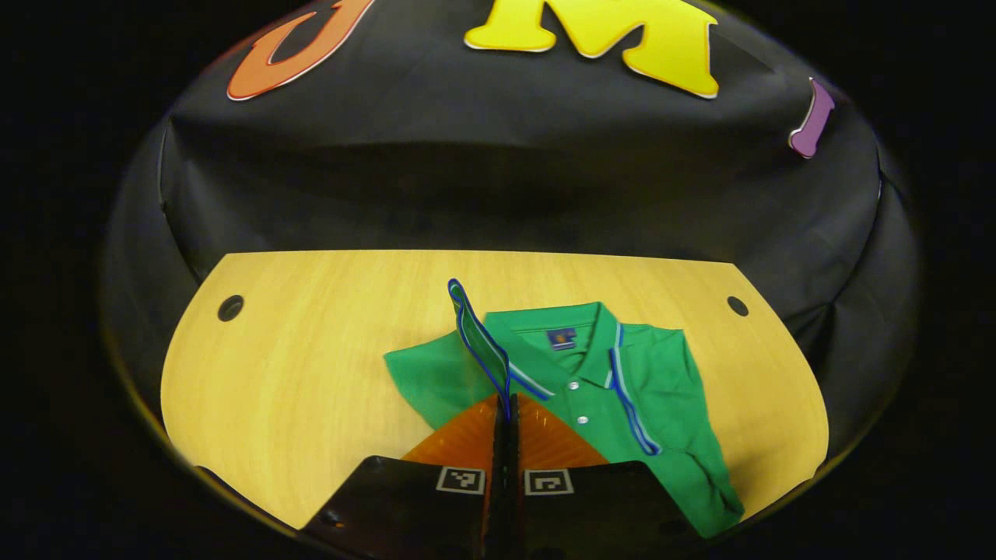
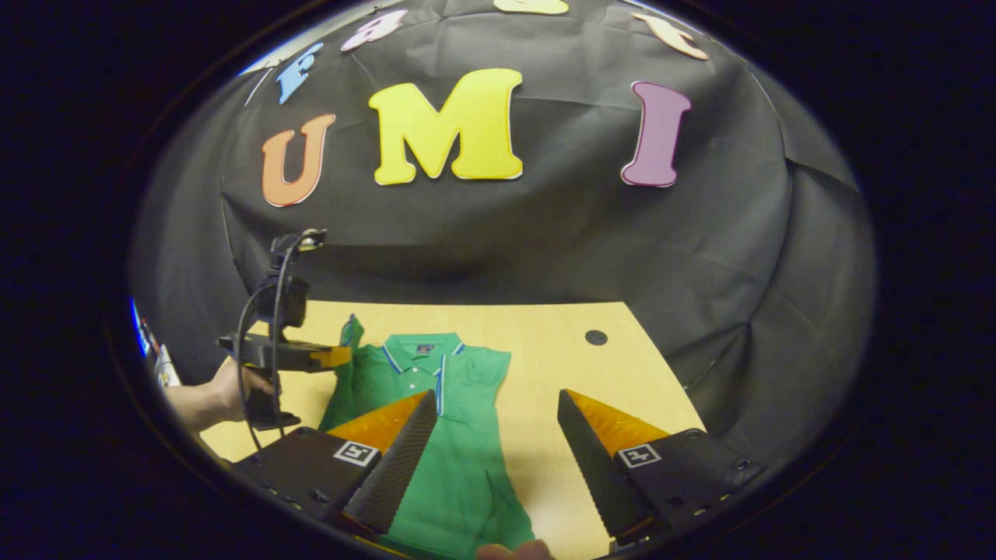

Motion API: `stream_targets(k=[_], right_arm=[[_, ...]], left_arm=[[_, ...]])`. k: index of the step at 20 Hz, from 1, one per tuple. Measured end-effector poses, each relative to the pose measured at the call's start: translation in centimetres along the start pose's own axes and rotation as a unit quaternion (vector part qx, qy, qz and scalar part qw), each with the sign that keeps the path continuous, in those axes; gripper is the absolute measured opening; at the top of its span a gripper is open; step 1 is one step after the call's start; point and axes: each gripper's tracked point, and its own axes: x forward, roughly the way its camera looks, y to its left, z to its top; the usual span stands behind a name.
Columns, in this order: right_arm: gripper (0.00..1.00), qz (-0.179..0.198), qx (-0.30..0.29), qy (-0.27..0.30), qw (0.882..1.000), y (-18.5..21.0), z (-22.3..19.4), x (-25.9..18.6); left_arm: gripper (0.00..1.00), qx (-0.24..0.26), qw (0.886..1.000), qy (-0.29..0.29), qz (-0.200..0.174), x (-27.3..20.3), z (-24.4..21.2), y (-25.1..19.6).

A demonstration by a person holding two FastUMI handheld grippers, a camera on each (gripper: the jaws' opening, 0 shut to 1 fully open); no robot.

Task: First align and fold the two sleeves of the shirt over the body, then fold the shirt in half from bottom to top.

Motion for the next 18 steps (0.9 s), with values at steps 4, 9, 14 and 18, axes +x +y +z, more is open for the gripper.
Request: stream_targets(k=[4,9,14,18], right_arm=[[0.96,-0.010,0.009,0.001,1.000,-1.5,-0.4,-0.5],[0.95,-0.010,0.013,-0.007,1.000,-2.2,-0.4,-0.9],[0.96,0.010,0.000,-0.039,0.999,-0.9,0.9,-2.0],[0.95,0.046,-0.016,-0.062,0.997,1.2,1.0,-3.4]], left_arm=[[0.09,0.002,1.000,0.018,-0.014,1.5,-0.9,-4.3],[0.70,0.011,1.000,-0.001,-0.009,0.0,-0.3,-5.5],[1.00,-0.024,0.998,-0.052,0.018,-6.0,1.7,-4.1],[1.00,-0.032,0.994,-0.099,0.036,-12.5,2.0,-3.0]])
